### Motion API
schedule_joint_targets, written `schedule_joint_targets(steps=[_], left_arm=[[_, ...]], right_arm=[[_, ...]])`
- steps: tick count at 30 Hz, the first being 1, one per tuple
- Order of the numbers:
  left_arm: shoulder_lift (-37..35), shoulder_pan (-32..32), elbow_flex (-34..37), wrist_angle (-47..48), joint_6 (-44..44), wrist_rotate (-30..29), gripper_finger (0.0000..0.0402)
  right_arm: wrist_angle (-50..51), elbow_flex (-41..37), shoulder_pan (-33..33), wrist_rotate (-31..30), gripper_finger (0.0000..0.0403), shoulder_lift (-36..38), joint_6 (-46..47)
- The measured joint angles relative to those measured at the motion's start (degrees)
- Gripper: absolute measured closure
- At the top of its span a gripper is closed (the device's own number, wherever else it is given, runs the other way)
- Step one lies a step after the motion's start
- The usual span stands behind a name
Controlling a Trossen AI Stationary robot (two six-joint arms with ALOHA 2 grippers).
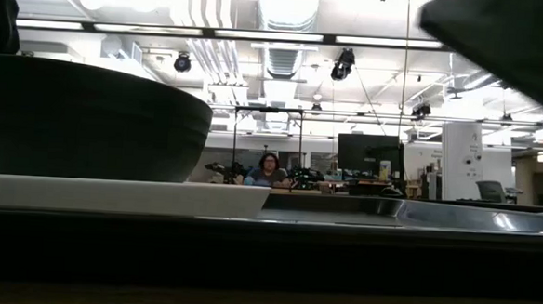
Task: Set up tray
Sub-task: Put the gray table napkin to the right of the white plate on the black table tray
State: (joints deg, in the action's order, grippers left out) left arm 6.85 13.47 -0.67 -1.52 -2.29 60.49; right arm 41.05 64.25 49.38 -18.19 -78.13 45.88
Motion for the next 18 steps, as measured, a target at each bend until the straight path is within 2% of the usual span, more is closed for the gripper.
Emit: schedule_joint_targets(steps=[3, 10, 15, 18], left_arm=[[0.0, 0.0, 0.0, -0.01, -0.02, 0.0, 0.0304], [0.0, 0.0, 0.0, 0.0, -0.02, 0.0, 0.0304], [-0.01, -0.02, 0.0, -0.02, 0.0, 0.02, 0.0304], [-0.02, -0.02, 0.0, 0.0, 0.0, 0.02, 0.0304]], right_arm=[[-2.28, -0.49, -2.47, 0.92, 0.0395, 0.02, -3.28], [-13.96, -5.93, -9.51, 9.21, 0.0395, -0.4, -12.51], [-14.7, -8.92, -14.55, 13.85, 0.0395, -1.11, -15.85], [-16.34, -10.38, -17.28, 14.42, 0.0395, -1.16, -17.82]])
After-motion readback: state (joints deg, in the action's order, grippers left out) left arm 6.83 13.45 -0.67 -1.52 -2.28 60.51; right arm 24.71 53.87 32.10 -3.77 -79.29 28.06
